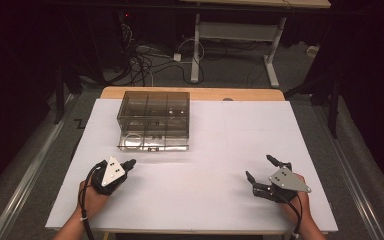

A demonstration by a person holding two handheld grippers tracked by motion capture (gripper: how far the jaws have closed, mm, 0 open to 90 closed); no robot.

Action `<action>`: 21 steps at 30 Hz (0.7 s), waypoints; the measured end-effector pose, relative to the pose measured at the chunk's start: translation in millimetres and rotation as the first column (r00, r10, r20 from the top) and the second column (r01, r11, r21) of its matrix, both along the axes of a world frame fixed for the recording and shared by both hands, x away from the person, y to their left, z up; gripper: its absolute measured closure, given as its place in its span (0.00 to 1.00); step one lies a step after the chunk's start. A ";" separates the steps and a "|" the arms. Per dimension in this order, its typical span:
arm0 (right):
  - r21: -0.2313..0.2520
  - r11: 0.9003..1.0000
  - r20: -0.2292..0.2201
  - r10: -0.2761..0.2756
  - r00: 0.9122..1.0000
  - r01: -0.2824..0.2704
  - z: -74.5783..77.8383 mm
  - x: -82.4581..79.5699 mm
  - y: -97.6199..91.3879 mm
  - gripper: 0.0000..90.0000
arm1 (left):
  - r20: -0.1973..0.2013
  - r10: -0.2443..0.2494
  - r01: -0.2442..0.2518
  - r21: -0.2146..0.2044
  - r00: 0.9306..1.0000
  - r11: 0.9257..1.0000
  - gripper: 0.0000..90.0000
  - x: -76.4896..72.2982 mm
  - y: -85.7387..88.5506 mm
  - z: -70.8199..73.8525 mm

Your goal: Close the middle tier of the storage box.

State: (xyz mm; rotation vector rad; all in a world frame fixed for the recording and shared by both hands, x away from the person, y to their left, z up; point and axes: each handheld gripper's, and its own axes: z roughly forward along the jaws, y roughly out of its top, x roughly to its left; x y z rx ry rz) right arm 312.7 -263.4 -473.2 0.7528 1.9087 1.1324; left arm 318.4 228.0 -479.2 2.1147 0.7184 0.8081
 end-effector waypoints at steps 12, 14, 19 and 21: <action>0.012 1.000 0.000 0.001 1.000 -0.001 0.5 -5.3 -3.1 0.18 | -0.024 -0.022 0.023 0.044 0.999 0.999 0.97 2.7 -11.1 3.9; 0.015 1.000 -0.001 -0.002 1.000 0.002 0.8 -6.1 -3.4 0.19 | -0.023 -0.025 0.027 0.083 0.999 0.996 0.97 3.8 -13.8 5.0; 0.017 1.000 0.002 0.006 1.000 -0.006 0.9 -5.3 -3.1 0.18 | -0.030 -0.007 0.010 0.101 1.000 0.995 0.98 13.2 -14.1 10.5; 0.013 1.000 0.000 0.005 1.000 -0.005 0.6 -4.7 -2.8 0.18 | -0.040 -0.008 0.013 0.114 0.999 0.993 0.98 18.5 -14.5 13.7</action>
